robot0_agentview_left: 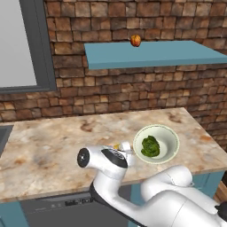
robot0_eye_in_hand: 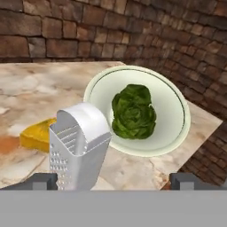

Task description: Pick the cheese from the fridge and the cheese grater from the cabinet and place them next to the salad bowl.

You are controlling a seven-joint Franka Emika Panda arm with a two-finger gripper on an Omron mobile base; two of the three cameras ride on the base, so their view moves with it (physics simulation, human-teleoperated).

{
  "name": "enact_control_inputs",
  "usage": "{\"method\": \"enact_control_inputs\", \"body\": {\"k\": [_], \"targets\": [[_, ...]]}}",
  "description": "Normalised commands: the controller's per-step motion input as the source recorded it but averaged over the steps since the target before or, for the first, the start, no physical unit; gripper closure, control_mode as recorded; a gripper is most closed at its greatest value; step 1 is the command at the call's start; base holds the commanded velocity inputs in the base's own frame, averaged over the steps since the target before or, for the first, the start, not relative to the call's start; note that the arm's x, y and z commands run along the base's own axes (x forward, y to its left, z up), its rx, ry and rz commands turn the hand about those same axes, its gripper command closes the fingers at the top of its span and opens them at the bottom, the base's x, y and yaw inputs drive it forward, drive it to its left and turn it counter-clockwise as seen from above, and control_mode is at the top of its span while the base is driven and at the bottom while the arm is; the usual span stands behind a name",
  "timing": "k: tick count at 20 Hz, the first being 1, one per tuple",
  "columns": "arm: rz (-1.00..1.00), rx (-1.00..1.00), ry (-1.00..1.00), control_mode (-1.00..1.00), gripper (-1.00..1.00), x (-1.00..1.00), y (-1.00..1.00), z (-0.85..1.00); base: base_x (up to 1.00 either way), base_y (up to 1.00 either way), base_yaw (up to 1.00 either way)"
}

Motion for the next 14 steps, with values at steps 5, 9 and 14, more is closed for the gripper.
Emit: {"method": "enact_control_inputs", "body": {"k": [5, 9, 14], "targets": [[0.0, 0.0, 0.26, -1.0, -1.0, -0.03, -0.21, 0.56, 0.0, 0.0, 0.0], [0.0, 0.0, 0.23, -1.0, -1.0, 0.0, -0.23, 0.51, 0.0, 0.0, 0.0], [0.0, 0.0, 0.19, -1.0, -1.0, -0.03, -0.31, 0.41, 0.0, 0.0, 0.0]]}}
